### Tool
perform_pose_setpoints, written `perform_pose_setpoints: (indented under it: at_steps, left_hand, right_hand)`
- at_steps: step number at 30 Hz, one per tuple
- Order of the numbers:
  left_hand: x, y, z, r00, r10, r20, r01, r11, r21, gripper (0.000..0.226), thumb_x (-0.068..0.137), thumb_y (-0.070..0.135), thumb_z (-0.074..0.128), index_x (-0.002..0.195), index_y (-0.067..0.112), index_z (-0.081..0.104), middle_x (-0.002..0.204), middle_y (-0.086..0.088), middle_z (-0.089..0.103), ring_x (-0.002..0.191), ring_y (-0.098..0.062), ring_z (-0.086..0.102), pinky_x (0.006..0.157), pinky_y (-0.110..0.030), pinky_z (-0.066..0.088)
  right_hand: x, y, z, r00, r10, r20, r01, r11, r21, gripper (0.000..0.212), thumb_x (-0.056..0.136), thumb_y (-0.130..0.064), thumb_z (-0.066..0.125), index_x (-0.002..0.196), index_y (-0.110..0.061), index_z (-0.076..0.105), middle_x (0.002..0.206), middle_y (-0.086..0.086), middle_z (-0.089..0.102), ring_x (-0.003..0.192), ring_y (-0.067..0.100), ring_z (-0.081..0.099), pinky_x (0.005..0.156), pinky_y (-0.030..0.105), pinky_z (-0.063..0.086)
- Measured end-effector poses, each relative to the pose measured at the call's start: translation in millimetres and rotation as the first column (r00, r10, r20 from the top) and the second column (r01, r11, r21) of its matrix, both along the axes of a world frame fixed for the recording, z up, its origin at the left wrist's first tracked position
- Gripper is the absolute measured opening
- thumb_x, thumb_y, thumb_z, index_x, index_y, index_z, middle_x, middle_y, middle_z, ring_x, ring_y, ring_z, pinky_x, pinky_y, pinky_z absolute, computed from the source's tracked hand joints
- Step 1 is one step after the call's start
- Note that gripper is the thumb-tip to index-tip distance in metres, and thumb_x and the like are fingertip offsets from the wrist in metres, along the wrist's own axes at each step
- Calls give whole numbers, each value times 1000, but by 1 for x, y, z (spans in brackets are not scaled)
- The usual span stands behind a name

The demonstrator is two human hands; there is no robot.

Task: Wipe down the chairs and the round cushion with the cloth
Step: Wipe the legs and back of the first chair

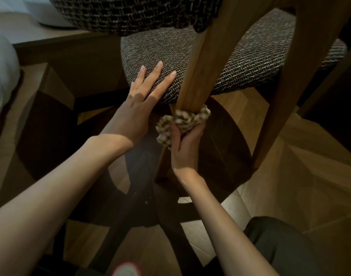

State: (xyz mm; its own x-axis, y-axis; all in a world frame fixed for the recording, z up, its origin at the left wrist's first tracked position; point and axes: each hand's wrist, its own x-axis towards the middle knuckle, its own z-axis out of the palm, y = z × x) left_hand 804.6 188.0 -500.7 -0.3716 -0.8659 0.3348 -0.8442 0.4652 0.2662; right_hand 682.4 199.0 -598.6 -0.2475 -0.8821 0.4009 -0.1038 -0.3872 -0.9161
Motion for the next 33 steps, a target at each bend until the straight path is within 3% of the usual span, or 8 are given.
perform_pose_setpoints:
  at_steps: [8,13,15,18,21,26,30,33]
  left_hand:
    - [-3,1,-1,999,45,17,-45,999,-24,101,84,-19,48,147,41,-2,159,8,-9,146,-27,-14,117,-44,-4]
    - [-6,3,0,997,72,21,-71,997,-16,102,84,-20,48,146,43,-3,159,8,-11,146,-25,-15,116,-39,-7]
    - [-6,4,2,997,72,25,-72,997,-5,101,85,-19,48,146,42,-4,159,7,-12,146,-25,-16,116,-40,-6]
    - [-7,4,1,997,77,22,-77,997,0,99,86,-17,48,145,42,-4,159,7,-12,146,-26,-16,117,-42,-6]
    - [-6,3,2,998,67,21,-67,998,9,98,86,-17,47,147,41,-4,160,6,-12,145,-26,-16,115,-39,-8]
    - [-7,9,2,996,84,42,-83,996,-7,88,92,-11,45,145,39,-5,159,4,-13,146,-24,-15,116,-36,-4]
    - [-10,22,2,995,97,31,-97,995,6,82,94,-1,50,145,35,-4,159,-1,-12,146,-24,-13,115,-34,-2]
    - [-11,29,4,992,118,37,-119,992,44,82,93,2,51,145,36,-2,159,0,-15,146,-24,-14,116,-36,0]
  right_hand:
    - [9,6,-56,984,178,24,-178,954,239,65,85,-45,62,125,-63,14,117,-30,40,105,-25,39,86,-5,29]
    - [7,14,-93,902,425,75,-388,723,572,39,89,-46,59,117,-49,32,102,-29,46,98,-10,49,99,28,37]
    - [7,13,-87,915,403,29,-356,772,527,30,91,-42,59,106,-53,35,98,-30,46,95,-15,48,94,19,37]
    - [9,8,-56,982,182,43,-186,923,336,60,87,-40,64,116,-63,18,115,-27,44,102,-20,44,85,-6,29]
    - [8,0,-41,992,99,79,-113,972,208,72,80,-49,66,131,-52,15,124,-21,45,111,-15,43,88,-5,31]
    - [21,10,-80,981,163,100,-190,901,389,66,81,-48,66,114,-77,17,117,-24,50,104,-19,47,79,-5,34]
    - [25,13,-126,932,326,161,-351,693,630,45,88,-38,64,128,-34,45,117,-13,56,116,6,54,88,13,35]
    - [19,10,-128,880,414,231,-449,571,688,20,91,-25,63,107,-26,52,115,-3,59,106,10,60,78,2,36]
